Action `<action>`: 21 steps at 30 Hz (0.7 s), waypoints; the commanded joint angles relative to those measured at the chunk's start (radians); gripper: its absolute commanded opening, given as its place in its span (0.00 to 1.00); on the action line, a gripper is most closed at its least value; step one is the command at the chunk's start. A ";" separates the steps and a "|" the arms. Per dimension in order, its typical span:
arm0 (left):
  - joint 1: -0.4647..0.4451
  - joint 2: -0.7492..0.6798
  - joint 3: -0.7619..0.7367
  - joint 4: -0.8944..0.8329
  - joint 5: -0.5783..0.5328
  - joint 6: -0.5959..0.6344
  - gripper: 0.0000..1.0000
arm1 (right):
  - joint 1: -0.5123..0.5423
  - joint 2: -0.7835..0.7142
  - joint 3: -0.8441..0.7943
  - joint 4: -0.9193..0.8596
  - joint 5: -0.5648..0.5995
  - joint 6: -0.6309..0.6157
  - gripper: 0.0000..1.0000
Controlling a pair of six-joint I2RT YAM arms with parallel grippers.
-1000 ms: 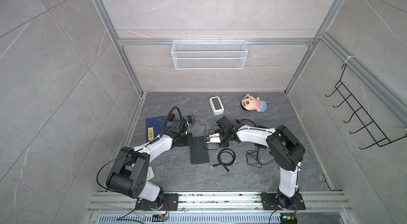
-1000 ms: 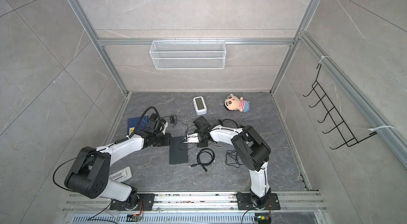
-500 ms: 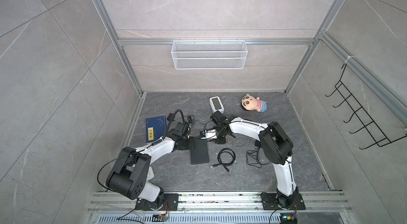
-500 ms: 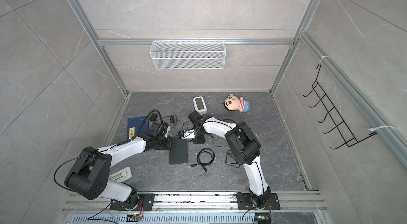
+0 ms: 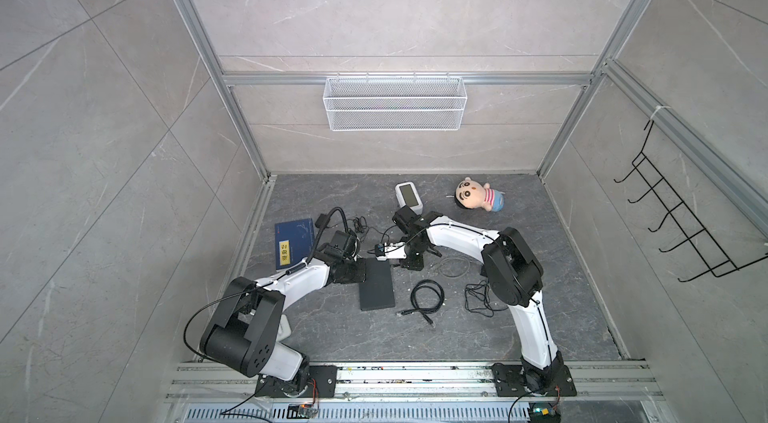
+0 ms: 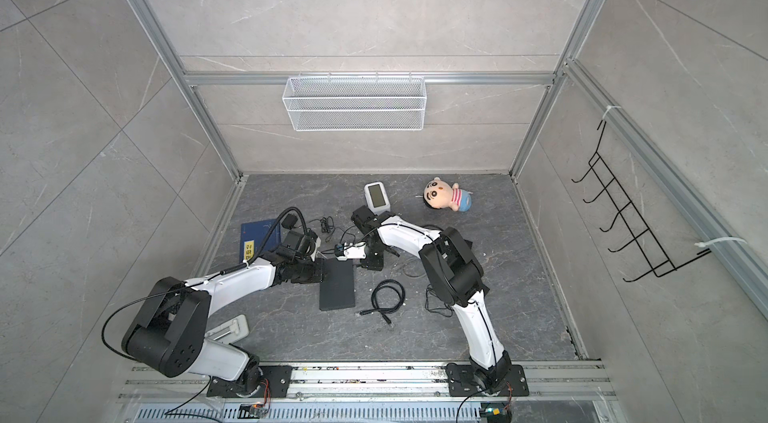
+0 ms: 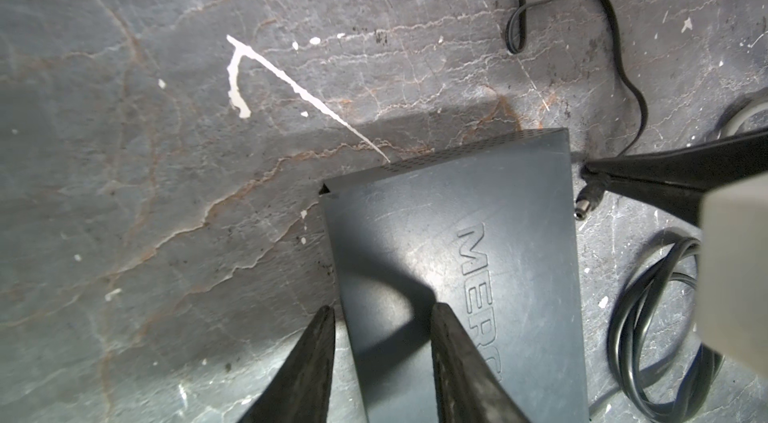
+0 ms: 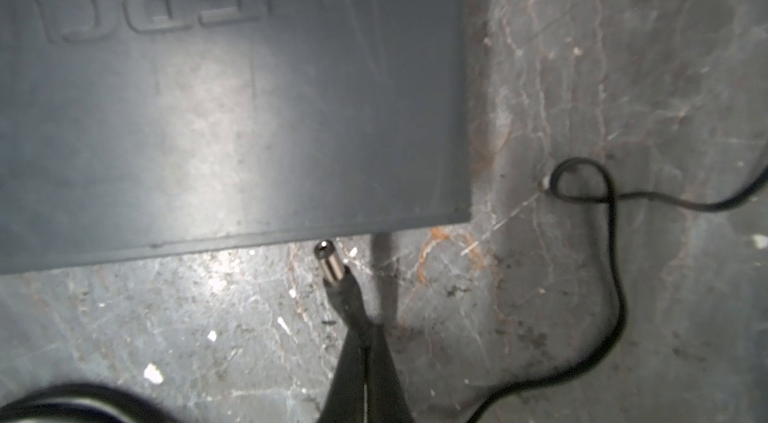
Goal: Insert the plug into the switch port
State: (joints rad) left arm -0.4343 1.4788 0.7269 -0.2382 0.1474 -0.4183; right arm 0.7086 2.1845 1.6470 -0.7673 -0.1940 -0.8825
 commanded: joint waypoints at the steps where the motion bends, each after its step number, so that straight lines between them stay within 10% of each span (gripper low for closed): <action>1: -0.004 0.005 -0.003 0.005 -0.009 0.003 0.41 | 0.012 0.044 -0.007 -0.107 0.031 0.025 0.04; 21: -0.006 0.000 -0.026 0.035 0.009 0.004 0.40 | 0.043 0.150 0.158 -0.204 0.103 0.159 0.00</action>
State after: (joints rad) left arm -0.4343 1.4788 0.7136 -0.2085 0.1520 -0.4187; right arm 0.7357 2.2593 1.7905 -0.9440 -0.1074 -0.7677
